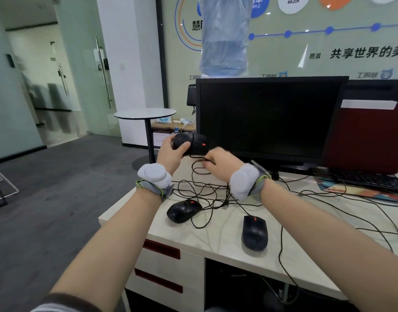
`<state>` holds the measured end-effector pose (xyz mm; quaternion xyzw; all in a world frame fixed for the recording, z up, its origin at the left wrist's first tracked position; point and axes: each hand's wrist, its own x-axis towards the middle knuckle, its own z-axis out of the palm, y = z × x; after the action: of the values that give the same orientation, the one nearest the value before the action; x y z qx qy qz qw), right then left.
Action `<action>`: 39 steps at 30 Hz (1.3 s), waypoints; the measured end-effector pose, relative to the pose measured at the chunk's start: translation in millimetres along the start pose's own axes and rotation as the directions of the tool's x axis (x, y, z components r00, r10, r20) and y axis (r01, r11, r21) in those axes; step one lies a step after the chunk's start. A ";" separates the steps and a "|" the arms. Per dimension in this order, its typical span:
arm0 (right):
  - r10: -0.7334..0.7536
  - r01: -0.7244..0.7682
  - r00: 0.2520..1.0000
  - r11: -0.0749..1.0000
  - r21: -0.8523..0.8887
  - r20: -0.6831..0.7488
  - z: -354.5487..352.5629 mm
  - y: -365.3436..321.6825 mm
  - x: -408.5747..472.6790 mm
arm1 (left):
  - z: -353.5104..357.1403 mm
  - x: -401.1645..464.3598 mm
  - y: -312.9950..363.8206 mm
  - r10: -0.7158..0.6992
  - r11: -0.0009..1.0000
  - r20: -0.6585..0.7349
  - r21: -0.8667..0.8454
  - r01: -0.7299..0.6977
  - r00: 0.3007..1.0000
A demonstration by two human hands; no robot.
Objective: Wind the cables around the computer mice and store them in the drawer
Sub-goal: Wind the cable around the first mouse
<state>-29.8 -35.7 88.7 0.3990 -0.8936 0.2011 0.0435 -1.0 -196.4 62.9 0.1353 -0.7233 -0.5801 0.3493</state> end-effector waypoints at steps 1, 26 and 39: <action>0.047 -0.073 0.993 0.968 0.239 0.111 -2.7 0.4 -0.5 | -0.9 -0.2 2.1 0.033 0.998 0.028 0.059 -0.035 0.999; -0.044 0.119 0.973 0.935 0.333 -0.225 -42.1 34.0 14.0 | -11.7 -26.2 7.7 -0.071 0.939 0.713 -0.188 0.288 0.697; -0.003 0.010 0.998 0.995 0.102 -0.069 8.0 26.3 14.8 | -1.3 -19.0 21.7 -0.147 0.524 0.392 -0.748 0.407 0.908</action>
<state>-58.4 -33.3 76.3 0.3966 -0.8787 0.2602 0.0544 18.0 -179.7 76.6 -0.0098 -0.3836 -0.9081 0.1677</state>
